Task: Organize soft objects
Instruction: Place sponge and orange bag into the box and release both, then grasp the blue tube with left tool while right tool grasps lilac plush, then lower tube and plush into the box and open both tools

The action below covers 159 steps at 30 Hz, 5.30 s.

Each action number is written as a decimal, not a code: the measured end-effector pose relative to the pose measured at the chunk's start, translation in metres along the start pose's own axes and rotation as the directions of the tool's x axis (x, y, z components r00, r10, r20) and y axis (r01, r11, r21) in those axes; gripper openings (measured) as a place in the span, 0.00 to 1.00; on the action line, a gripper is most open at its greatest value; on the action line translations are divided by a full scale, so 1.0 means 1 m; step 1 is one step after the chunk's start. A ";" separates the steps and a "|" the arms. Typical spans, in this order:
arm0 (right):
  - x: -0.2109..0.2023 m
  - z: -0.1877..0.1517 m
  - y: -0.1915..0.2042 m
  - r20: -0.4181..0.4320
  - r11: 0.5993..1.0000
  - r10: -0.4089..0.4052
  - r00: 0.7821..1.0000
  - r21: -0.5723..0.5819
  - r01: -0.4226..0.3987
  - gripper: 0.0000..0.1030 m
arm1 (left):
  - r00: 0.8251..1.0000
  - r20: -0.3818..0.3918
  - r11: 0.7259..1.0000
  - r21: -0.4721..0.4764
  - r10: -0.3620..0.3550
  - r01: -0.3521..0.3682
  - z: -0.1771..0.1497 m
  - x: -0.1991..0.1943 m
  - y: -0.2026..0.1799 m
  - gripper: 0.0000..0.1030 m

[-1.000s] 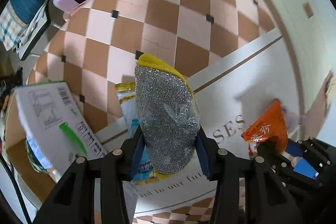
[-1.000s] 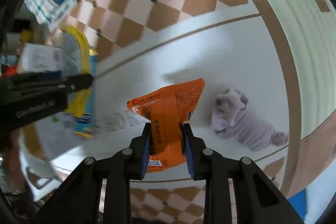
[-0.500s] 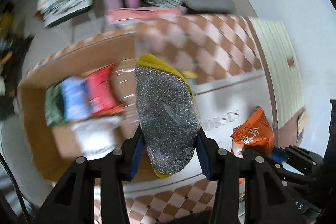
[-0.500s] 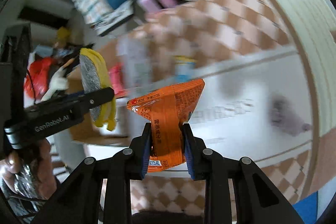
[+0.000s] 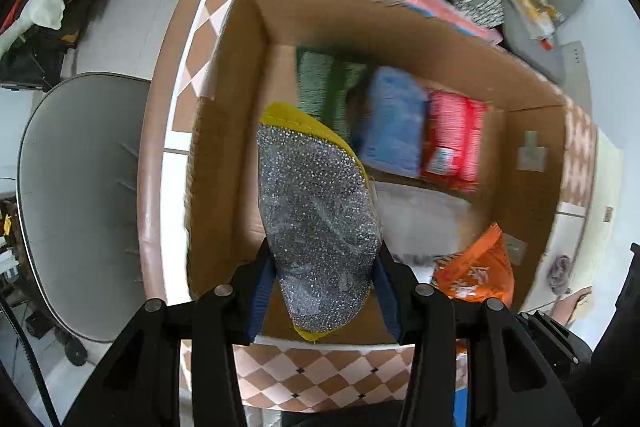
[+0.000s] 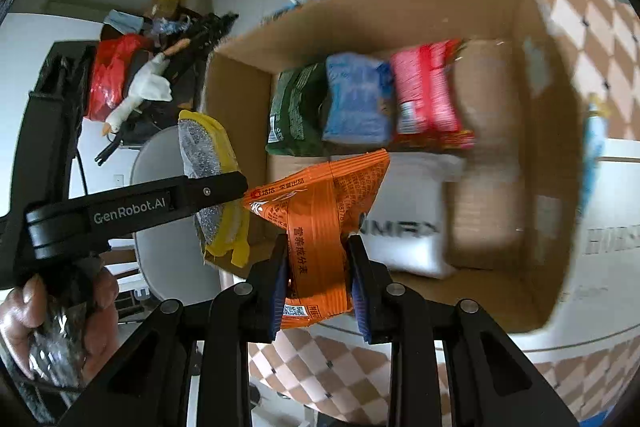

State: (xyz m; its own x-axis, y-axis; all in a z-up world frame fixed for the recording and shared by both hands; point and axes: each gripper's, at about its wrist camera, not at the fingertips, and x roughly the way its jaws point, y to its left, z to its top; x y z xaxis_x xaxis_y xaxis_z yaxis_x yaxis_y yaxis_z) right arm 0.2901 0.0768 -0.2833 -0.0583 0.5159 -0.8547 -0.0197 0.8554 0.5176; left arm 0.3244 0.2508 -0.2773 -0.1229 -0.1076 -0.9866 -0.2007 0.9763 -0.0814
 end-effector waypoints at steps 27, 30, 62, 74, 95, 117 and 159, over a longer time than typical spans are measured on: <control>0.020 -0.003 0.013 0.043 0.929 -0.353 0.935 -0.105 0.355 0.75 | 0.977 0.187 0.995 -0.013 0.101 -0.100 -0.052 -0.013 0.010 0.78; -0.001 -0.018 0.006 0.089 0.915 -0.384 0.919 -0.098 0.392 0.77 | 0.963 0.245 0.993 -0.014 0.114 -0.114 -0.073 -0.024 0.005 0.78; -0.174 -0.094 -0.073 0.332 0.968 -0.246 0.911 0.035 0.248 1.00 | 0.837 0.523 0.938 0.185 0.159 -0.293 -0.139 -0.107 -0.164 0.97; -0.207 -0.084 -0.326 0.048 0.811 -0.573 0.818 0.175 0.557 1.00 | 0.944 0.208 0.712 0.621 0.255 -0.329 -0.056 0.060 -0.384 0.97; -0.107 -0.048 -0.436 -0.259 0.897 -0.439 0.861 -0.070 0.436 0.94 | 0.933 -0.117 0.787 0.578 0.340 -0.215 -0.041 0.202 -0.398 0.41; -0.103 -0.077 -0.437 -0.253 0.894 -0.373 0.893 0.158 0.419 0.43 | 0.974 -0.018 0.843 0.504 0.226 -0.187 -0.113 0.191 -0.369 0.13; -0.048 0.001 -0.119 0.064 0.894 -0.170 0.983 0.430 0.127 0.48 | 0.995 -0.093 0.935 0.350 -0.027 0.058 0.052 0.042 -0.189 0.16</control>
State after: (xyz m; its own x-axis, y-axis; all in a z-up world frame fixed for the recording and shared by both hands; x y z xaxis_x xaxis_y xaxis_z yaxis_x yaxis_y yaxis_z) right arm 0.2963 -0.0492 -0.3041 0.0096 0.3650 -0.9310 0.4040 0.8502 0.3375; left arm 0.4075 0.0721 -0.3103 -0.2073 -0.1506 -0.9666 0.1451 0.9724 -0.1826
